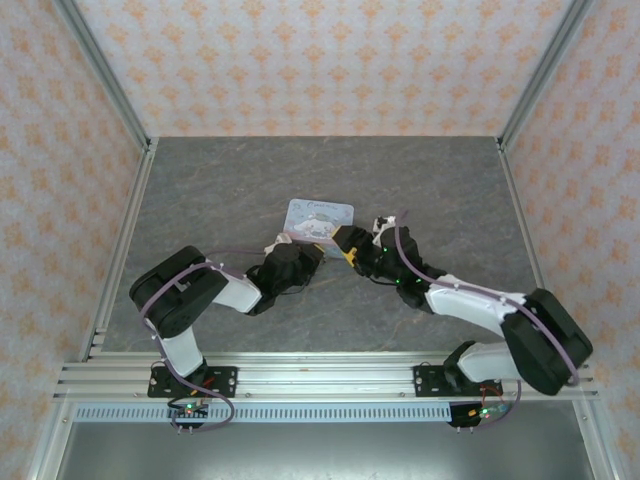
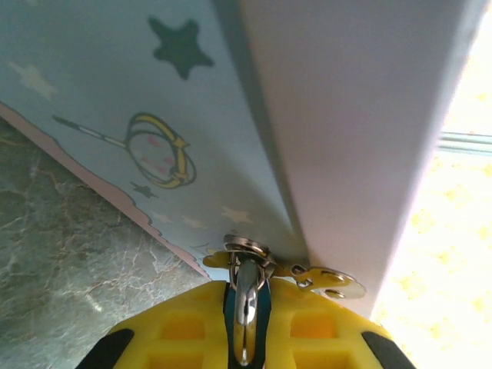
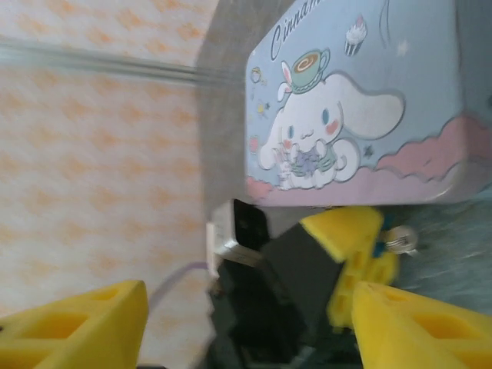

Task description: Unlock a padlock with a key

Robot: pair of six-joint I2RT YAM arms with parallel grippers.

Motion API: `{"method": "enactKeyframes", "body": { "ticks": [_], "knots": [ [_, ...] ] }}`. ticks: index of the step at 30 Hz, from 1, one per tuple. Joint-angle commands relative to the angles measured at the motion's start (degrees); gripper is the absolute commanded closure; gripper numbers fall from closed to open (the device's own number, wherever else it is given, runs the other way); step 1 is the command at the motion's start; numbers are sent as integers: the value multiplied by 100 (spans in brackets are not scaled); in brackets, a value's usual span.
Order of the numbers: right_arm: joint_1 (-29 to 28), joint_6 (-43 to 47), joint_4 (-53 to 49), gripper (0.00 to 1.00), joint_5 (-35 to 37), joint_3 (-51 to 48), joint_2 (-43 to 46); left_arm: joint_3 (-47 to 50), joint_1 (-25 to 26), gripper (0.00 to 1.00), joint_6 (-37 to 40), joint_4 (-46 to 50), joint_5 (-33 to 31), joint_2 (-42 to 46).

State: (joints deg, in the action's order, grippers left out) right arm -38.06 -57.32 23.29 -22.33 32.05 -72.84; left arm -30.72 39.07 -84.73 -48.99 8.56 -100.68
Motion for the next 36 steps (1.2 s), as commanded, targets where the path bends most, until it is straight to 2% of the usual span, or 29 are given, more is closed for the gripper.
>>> {"method": "enactKeyframes", "body": {
  "ticks": [1,4,7,15,21,27,36],
  "knots": [
    [4,2383,-2138,36,39,505,301,-215,-141,100,377,299,573,101],
    [-31,3521,-2743,51,243,661,414,-395,-219,100,542,725,916,242],
    [-182,4227,-2877,59,466,627,424,-547,-283,100,601,1118,1171,394],
    [-817,5340,-2851,55,1353,780,-158,-1027,-325,100,721,2230,1684,673],
    [-929,5714,-2701,55,1777,978,-672,-1135,-322,100,686,2457,1785,727],
    [-936,5808,-2465,55,1978,1004,-793,-1192,-316,100,686,2526,1858,726],
    [-940,5864,-2359,56,1713,1205,-1146,-1210,-320,100,670,2504,1880,697]
  ]
}}
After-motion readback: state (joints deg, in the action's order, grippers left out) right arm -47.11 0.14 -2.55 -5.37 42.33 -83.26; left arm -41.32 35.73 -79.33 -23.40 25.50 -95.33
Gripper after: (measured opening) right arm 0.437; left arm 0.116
